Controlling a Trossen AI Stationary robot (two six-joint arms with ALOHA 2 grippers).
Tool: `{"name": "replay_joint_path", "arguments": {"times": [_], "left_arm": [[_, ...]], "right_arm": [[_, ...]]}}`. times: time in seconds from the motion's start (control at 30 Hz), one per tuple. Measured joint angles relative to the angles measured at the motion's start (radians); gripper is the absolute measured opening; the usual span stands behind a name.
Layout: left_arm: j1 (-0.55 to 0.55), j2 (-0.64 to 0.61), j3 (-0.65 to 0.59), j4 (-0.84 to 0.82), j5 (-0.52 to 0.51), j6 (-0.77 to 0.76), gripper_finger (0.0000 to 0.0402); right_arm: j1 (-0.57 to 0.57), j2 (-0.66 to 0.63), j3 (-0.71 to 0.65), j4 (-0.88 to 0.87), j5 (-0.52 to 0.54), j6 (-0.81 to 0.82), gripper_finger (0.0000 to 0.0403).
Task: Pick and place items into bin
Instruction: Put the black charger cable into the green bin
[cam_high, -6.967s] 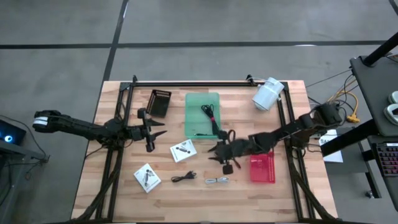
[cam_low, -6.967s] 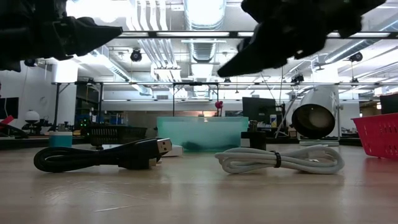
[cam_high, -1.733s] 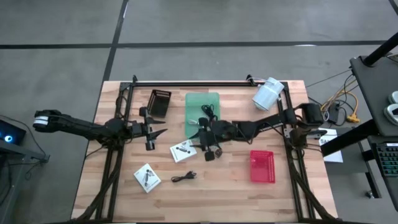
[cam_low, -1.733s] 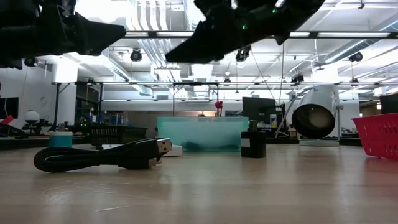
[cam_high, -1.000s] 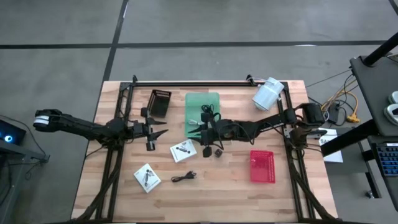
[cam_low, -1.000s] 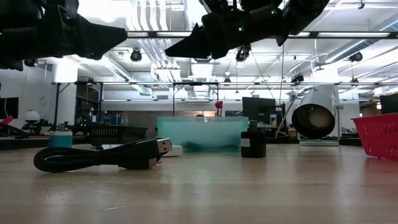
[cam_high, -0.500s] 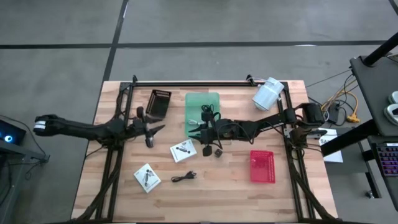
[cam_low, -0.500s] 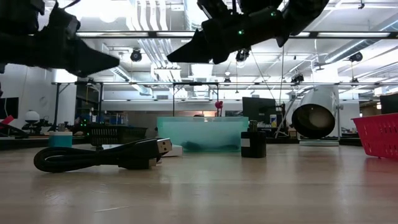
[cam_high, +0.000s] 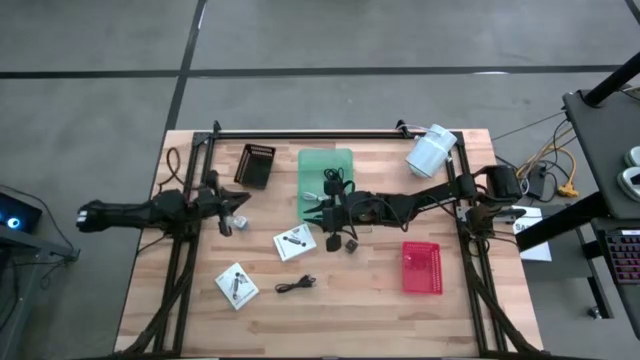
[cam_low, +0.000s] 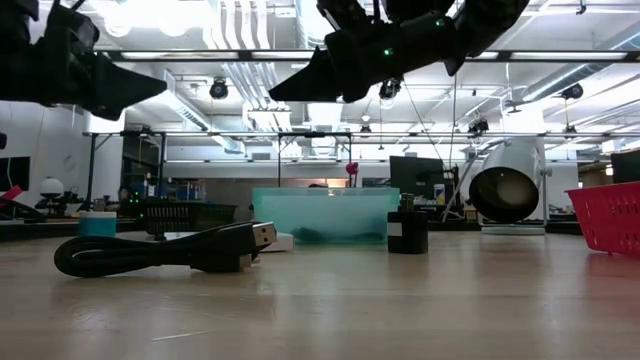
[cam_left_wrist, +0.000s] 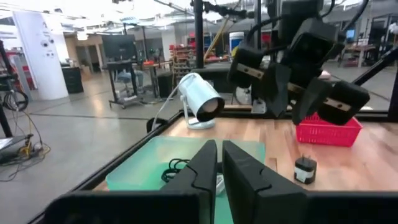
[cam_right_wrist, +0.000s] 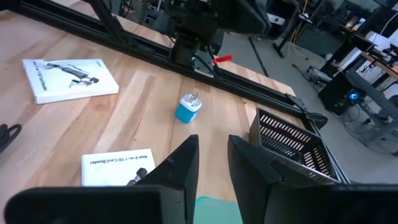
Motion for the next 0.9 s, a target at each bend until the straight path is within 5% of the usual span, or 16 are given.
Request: {"name": "replay_joint_path", "arguments": {"times": [0.77, 0.9], "left_arm": [[0.0, 0.013, 0.007, -0.093, 0.006, 0.004, 0.001], [0.0, 0.017, 0.007, -0.094, 0.004, 0.004, 0.001]], "right_arm": [[0.001, 0.0, 0.0, 0.013, -0.006, 0.164, 0.0079], [0.001, 0.0, 0.0, 0.025, -0.113, 0.239, 0.0074]]}}
